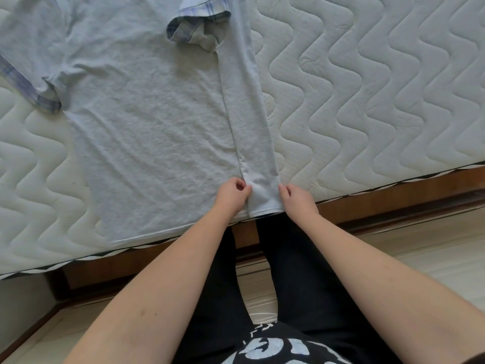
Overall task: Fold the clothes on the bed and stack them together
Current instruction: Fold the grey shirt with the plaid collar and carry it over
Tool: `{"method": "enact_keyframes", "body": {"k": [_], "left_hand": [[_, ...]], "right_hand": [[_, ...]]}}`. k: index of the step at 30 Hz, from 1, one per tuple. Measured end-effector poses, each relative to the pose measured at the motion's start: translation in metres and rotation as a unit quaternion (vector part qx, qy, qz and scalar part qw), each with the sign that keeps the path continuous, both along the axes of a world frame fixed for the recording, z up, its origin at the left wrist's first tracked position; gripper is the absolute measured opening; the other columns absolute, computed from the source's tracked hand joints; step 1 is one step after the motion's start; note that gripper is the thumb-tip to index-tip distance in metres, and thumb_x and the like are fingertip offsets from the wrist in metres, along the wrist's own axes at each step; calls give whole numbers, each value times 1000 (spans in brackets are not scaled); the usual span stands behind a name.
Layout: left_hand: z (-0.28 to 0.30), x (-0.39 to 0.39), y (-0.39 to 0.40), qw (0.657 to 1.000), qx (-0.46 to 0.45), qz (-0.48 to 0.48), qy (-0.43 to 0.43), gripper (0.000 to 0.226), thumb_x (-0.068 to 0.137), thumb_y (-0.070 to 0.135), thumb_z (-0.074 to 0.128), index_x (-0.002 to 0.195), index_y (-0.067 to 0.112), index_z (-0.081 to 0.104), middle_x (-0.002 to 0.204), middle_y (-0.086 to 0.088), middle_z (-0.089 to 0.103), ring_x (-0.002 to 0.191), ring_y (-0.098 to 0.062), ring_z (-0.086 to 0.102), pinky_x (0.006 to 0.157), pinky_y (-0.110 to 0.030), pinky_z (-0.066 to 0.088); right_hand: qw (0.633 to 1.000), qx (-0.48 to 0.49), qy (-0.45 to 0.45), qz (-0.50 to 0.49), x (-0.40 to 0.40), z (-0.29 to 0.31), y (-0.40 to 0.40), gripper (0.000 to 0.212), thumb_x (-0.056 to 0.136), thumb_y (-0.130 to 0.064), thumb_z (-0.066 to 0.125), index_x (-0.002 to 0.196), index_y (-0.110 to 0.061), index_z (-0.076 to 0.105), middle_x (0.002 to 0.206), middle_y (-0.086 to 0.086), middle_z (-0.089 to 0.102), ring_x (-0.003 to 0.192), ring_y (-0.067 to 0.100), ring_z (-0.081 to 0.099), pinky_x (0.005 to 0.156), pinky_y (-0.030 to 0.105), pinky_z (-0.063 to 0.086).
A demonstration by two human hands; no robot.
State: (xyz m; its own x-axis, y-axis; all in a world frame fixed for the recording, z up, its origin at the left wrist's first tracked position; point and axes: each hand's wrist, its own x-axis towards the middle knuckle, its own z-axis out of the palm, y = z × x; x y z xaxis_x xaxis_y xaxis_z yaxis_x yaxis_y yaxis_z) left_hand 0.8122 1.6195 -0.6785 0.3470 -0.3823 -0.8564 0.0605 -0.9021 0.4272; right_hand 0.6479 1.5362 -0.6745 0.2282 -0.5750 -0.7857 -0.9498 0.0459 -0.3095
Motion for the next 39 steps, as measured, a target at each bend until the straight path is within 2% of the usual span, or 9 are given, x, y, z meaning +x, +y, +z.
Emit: {"method": "enact_keyframes", "body": {"k": [3, 5, 9, 11, 17, 23, 28, 34, 39], "left_hand": [[5, 0, 7, 991, -41, 101, 79, 13, 96, 19, 60, 86, 17, 52, 85, -9, 68, 80, -25, 70, 66, -36, 61], [5, 3, 16, 993, -57, 93, 50, 14, 97, 21, 59, 86, 21, 50, 79, -6, 69, 76, -26, 70, 63, -36, 61], [1, 10, 35, 994, -49, 89, -27, 13, 97, 24, 59, 87, 26, 50, 78, -10, 70, 82, -35, 69, 79, -51, 57], [-1, 7, 39, 996, -36, 83, -11, 9, 95, 23, 61, 93, 25, 52, 78, -7, 70, 82, -31, 69, 82, -51, 56], [-4, -4, 39, 995, 43, -87, -30, 16, 91, 27, 65, 101, 14, 64, 84, 1, 64, 86, -24, 65, 75, -35, 51], [5, -3, 28, 974, 66, -206, -66, 27, 91, 41, 62, 103, 16, 63, 95, -3, 67, 90, -25, 64, 72, -33, 49], [15, 23, 0, 982, -42, -32, -184, 25, 96, 37, 57, 105, 14, 62, 91, 1, 64, 86, -20, 61, 76, -33, 48], [7, 64, -70, 990, -64, 43, -118, 39, 94, 26, 63, 127, 8, 56, 99, 1, 65, 98, -19, 63, 81, -22, 44], [0, 82, -96, 998, 2, 9, -57, 18, 90, 29, 68, 92, 11, 67, 106, -12, 71, 99, -29, 67, 83, -33, 54]], "right_hand": [[999, 38, -32, -24, 6, -4, -3, 35, 99, -46, 47, 106, -16, 63, 92, -2, 61, 93, 23, 60, 73, 33, 41], [996, 64, -45, -41, 12, -7, -5, 37, 92, -48, 60, 114, -18, 60, 97, -4, 63, 93, 18, 60, 80, 34, 47], [995, 67, -34, -61, 22, -10, -2, 38, 82, -46, 74, 104, -22, 55, 83, -10, 55, 79, 11, 56, 68, 29, 44], [997, 58, -19, -53, 24, -11, -1, 36, 82, -43, 74, 103, -20, 55, 85, -7, 55, 83, 16, 57, 74, 32, 46], [998, 46, 33, -35, 15, -1, 2, 38, 92, -48, 59, 70, -17, 53, 73, 5, 64, 70, 23, 59, 60, 33, 41], [995, -6, 104, -4, 10, 8, -2, 36, 98, -49, 46, 84, -18, 59, 83, 1, 61, 76, 23, 55, 63, 32, 38], [995, -71, -28, -59, 33, 8, -22, 27, 94, -43, 58, 105, -19, 59, 98, -2, 63, 90, 18, 58, 76, 33, 46], [990, -77, -81, -80, 84, -1, -63, 35, 89, -31, 68, 117, -13, 59, 109, 4, 66, 102, 22, 61, 87, 32, 45], [999, -19, -16, -46, 104, -2, -84, 26, 88, -34, 70, 102, -14, 63, 102, 5, 67, 96, 24, 63, 82, 35, 49]]}}
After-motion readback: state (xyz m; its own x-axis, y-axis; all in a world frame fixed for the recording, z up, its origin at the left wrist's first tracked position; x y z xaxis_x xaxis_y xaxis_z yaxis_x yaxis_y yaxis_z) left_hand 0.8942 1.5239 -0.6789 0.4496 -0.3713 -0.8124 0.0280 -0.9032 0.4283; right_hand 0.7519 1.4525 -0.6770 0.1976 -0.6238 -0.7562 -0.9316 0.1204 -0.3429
